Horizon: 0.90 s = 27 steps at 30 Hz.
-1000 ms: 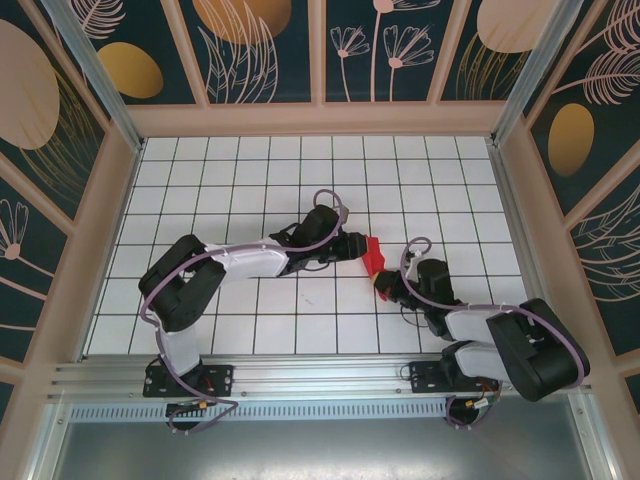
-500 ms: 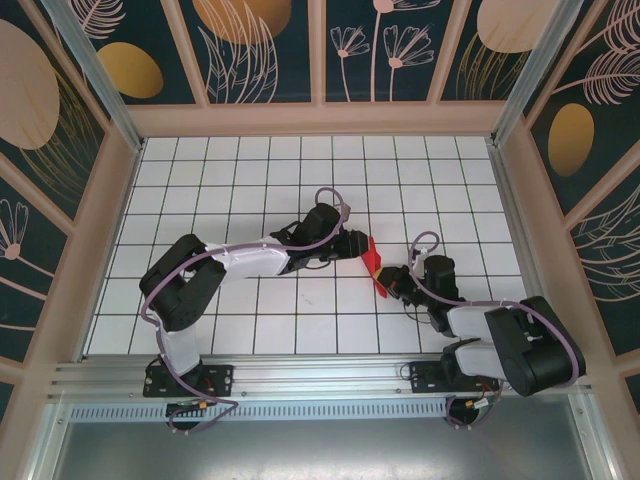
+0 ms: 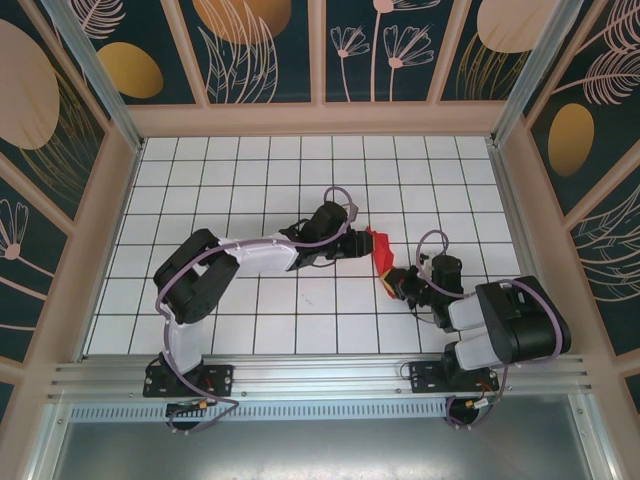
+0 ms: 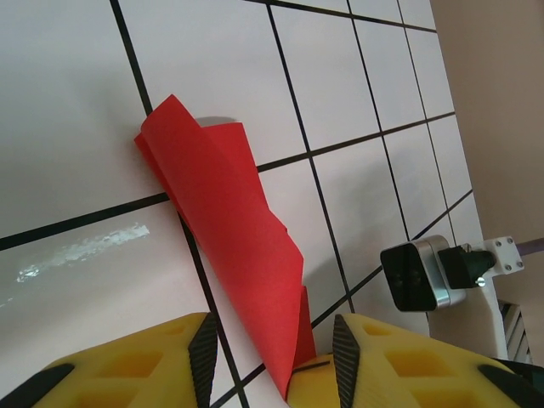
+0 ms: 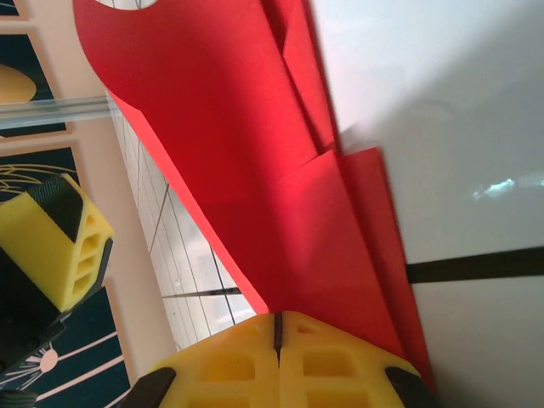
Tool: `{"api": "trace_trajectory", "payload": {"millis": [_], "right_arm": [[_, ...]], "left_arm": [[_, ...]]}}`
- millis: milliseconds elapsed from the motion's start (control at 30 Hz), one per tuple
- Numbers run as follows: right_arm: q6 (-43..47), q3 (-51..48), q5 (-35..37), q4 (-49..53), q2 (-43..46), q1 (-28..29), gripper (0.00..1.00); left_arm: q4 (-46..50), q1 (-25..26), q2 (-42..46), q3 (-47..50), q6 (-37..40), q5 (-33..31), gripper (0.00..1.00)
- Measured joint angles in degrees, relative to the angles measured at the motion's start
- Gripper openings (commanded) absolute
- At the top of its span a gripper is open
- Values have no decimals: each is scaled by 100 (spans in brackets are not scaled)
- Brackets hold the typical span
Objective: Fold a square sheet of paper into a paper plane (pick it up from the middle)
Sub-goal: Fold the wing for the fifth time at the center of the table.
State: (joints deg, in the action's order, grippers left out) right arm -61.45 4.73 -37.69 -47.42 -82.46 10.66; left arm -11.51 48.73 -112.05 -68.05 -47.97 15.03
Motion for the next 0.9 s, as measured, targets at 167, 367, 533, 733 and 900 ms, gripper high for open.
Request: {"api": "trace_trajectory", "payload": {"millis": [167, 367, 533, 733, 900], "right_arm": [[-24, 59, -262, 0, 17, -33, 0], [118, 435, -448, 291, 282, 122, 0], [87, 713, -466, 201, -68, 570, 0], [-170, 1016, -439, -199, -793, 1239, 0], [-369, 1038, -393, -481, -933, 1303, 0]], "left_arm": [[31, 4, -140, -245, 20, -4, 44], [166, 2, -57, -208, 33, -382, 51], [173, -107, 586, 354, -46, -728, 52], [153, -254, 1217, 791, -57, -1040, 52], [125, -256, 1248, 973, -52, -1014, 52]]}}
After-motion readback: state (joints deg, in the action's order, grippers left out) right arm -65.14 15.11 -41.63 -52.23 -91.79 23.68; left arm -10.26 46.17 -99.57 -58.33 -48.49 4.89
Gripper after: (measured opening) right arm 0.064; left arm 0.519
